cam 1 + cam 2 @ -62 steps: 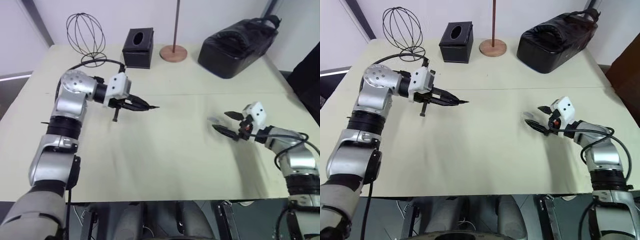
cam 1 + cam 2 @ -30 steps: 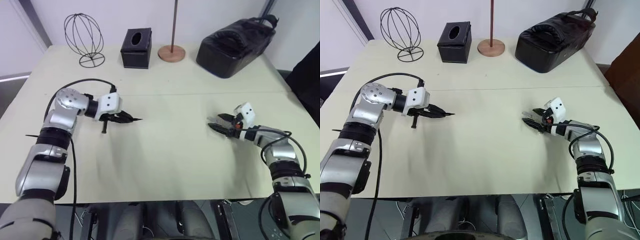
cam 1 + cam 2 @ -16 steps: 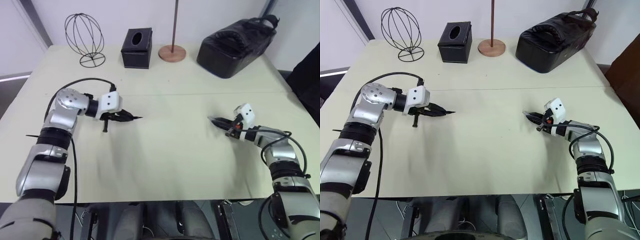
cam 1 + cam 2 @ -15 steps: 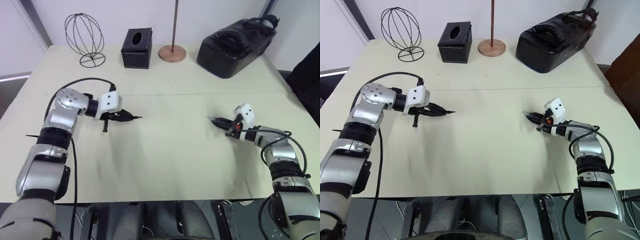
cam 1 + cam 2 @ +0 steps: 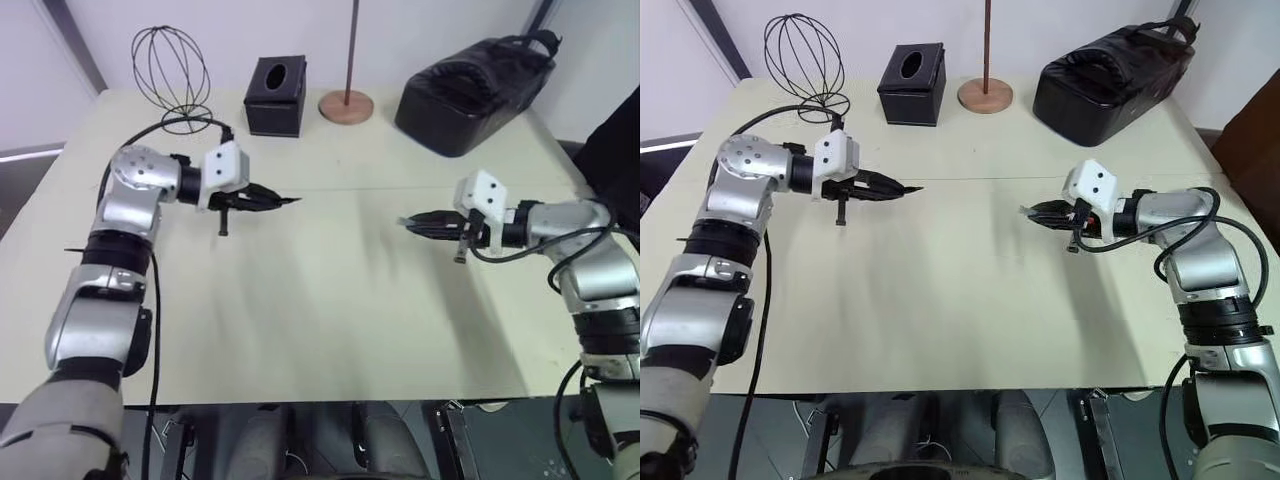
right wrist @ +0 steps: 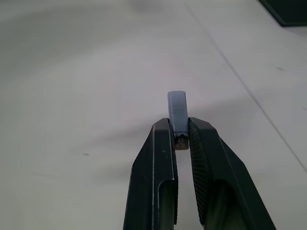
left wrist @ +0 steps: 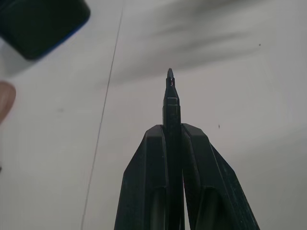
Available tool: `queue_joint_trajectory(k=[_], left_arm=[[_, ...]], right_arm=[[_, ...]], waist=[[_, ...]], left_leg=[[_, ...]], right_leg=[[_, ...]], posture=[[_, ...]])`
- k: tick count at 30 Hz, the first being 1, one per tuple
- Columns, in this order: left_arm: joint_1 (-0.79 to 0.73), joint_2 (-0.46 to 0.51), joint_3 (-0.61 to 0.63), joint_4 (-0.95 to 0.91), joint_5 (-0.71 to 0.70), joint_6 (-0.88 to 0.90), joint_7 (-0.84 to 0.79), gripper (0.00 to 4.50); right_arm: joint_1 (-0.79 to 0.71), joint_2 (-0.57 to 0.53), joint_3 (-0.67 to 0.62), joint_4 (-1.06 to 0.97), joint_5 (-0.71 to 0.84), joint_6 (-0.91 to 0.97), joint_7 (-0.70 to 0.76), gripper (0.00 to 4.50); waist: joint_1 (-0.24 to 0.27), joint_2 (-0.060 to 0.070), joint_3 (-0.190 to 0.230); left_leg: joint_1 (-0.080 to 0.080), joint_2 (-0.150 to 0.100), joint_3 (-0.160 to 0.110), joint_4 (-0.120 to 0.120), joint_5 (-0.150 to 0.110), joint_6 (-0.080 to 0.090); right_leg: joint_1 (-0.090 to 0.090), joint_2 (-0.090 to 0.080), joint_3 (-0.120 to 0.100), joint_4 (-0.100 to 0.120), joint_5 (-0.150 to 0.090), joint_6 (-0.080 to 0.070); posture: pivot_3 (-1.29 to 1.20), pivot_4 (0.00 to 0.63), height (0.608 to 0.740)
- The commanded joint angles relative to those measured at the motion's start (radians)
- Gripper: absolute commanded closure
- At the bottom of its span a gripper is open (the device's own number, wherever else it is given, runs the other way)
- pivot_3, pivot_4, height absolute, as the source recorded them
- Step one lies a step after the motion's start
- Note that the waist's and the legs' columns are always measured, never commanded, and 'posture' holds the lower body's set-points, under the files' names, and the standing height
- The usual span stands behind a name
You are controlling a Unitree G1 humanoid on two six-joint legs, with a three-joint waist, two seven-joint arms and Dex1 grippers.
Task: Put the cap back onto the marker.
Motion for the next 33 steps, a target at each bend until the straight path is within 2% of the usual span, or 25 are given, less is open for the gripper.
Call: queue_joint_trajectory(k=[1, 10, 22, 33], left_arm=[[-0.048, -0.021, 0.002, -0.027, -0.017, -0.014, -0.011, 4.5], [-0.057, -0.104, -0.022, -0.052, -0.017, -0.006, -0.025, 4.5], [-0.009, -0.123, -0.027, -0.139, -0.043, 0.047, -0.03, 4.5], [0.006, -0.142, -0.044, -0.15, -0.037, 0.054, -0.018, 4.5]], right_arm=[[-0.047, -0.006, 0.005, -0.077, 0.034, 0.035, 0.014, 4.38], [-0.101, 0.04, 0.04, -0.065, 0.025, 0.028, 0.005, 4.38], [-0.125, 0.064, 0.053, -0.003, 0.006, -0.025, -0.007, 4.38], [-0.144, 0.094, 0.06, -0.027, 0.01, -0.016, -0.014, 4.38]], waist=[[0.0, 0.0, 0.0], [0.0, 0.0, 0.0], [0.0, 0.0, 0.0], [0.001, 0.0, 0.0]], left_leg=[[0.0, 0.0, 0.0, 0.0, 0.0, 0.0], [0.0, 0.0, 0.0, 0.0, 0.0, 0.0], [0.0, 0.0, 0.0, 0.0, 0.0, 0.0], [0.0, 0.0, 0.0, 0.0, 0.0, 0.0]], right_leg=[[0.0, 0.0, 0.0, 0.0, 0.0, 0.0], [0.0, 0.0, 0.0, 0.0, 0.0, 0.0], [0.0, 0.0, 0.0, 0.0, 0.0, 0.0], [0.0, 0.0, 0.0, 0.0, 0.0, 0.0]], posture=[[0.0, 0.15, 0.74], [0.0, 0.15, 0.74], [0.0, 0.15, 0.74], [0.0, 0.15, 0.74]])
